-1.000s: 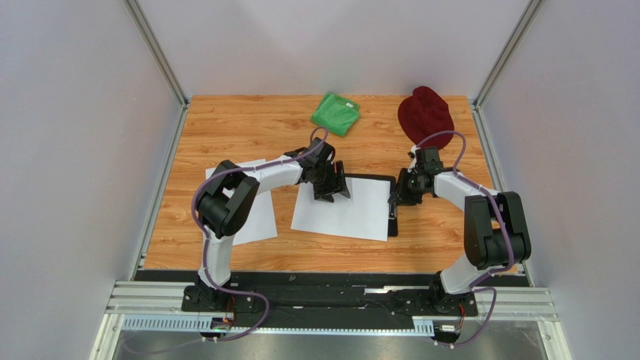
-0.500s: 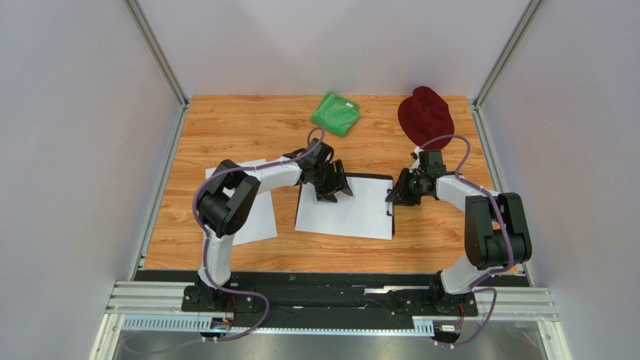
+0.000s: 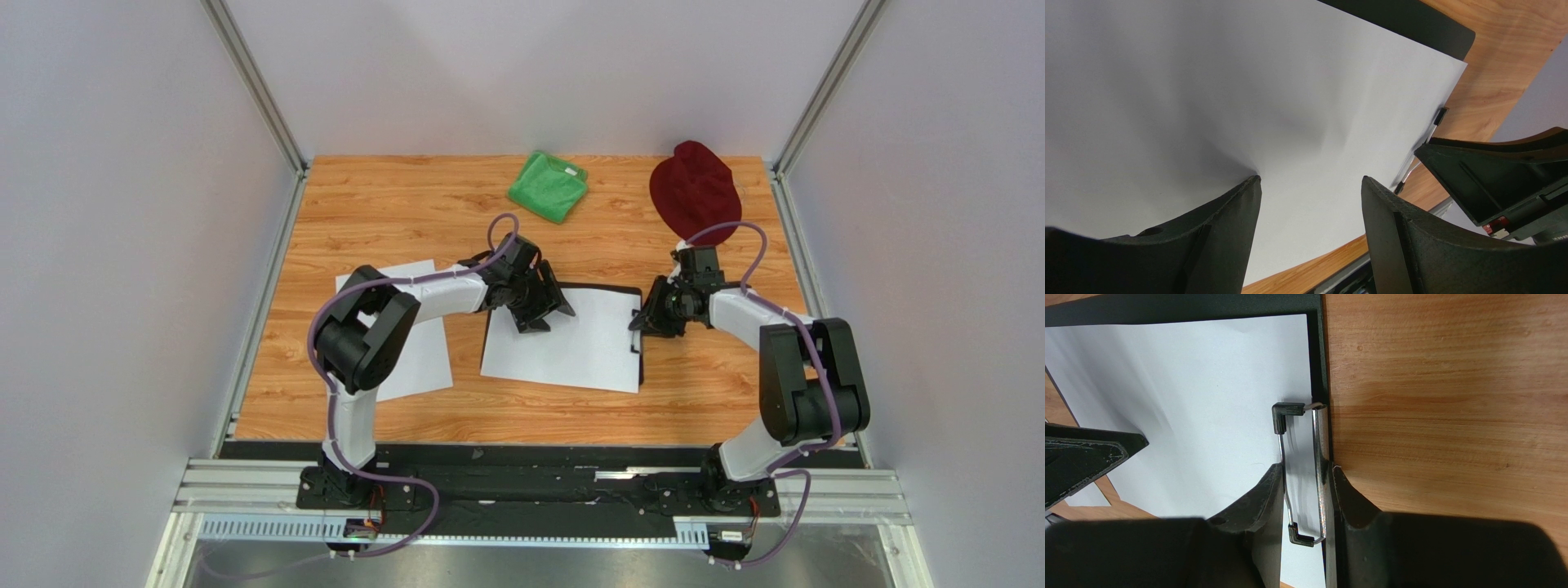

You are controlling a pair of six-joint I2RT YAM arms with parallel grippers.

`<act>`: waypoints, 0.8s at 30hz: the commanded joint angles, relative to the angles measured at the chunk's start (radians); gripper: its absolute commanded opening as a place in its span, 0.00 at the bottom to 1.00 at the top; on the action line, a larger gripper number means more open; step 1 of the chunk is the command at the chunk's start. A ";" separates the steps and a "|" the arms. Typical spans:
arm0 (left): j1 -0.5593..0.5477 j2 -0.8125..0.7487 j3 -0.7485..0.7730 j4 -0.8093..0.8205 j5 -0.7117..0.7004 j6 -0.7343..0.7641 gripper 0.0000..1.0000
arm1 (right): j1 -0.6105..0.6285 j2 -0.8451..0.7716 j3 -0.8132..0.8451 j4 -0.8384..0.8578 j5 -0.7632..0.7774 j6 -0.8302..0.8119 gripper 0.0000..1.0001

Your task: Put the files into the folder

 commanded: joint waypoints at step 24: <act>-0.009 -0.070 -0.130 -0.017 -0.123 -0.043 0.74 | 0.055 0.004 0.045 -0.077 0.215 0.020 0.08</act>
